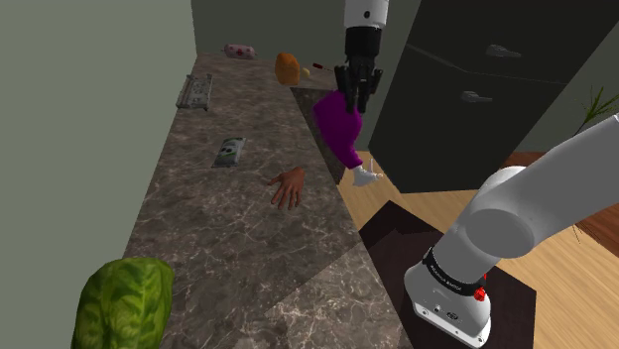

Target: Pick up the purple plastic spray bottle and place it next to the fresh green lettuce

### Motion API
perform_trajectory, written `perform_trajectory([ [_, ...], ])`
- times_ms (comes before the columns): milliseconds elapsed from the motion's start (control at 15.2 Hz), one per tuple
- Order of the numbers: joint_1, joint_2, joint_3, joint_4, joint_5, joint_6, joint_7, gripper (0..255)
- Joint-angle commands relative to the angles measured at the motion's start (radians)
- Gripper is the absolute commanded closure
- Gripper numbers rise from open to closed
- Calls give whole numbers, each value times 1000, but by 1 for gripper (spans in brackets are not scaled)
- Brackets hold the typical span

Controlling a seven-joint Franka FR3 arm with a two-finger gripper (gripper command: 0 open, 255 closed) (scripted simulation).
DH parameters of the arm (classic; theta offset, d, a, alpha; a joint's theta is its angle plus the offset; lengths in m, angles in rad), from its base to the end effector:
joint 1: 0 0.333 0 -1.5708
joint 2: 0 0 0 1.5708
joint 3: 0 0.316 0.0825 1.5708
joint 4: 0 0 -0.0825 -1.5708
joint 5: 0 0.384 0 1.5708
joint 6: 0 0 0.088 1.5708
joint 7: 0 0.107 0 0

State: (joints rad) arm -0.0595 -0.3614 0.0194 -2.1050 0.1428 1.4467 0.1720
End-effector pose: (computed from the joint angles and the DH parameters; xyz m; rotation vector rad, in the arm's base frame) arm 0.4114 0.0011 0.5460 -2.9724 0.3251 0.4596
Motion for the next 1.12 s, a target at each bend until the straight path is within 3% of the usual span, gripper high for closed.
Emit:
perform_trajectory([
  [0,-1,1,-2,28,-1,-27,1,255],
  [726,0,25,-6,194,1,-169,19,255],
  [1056,44,-12,75,159,66,-150,142,255],
])
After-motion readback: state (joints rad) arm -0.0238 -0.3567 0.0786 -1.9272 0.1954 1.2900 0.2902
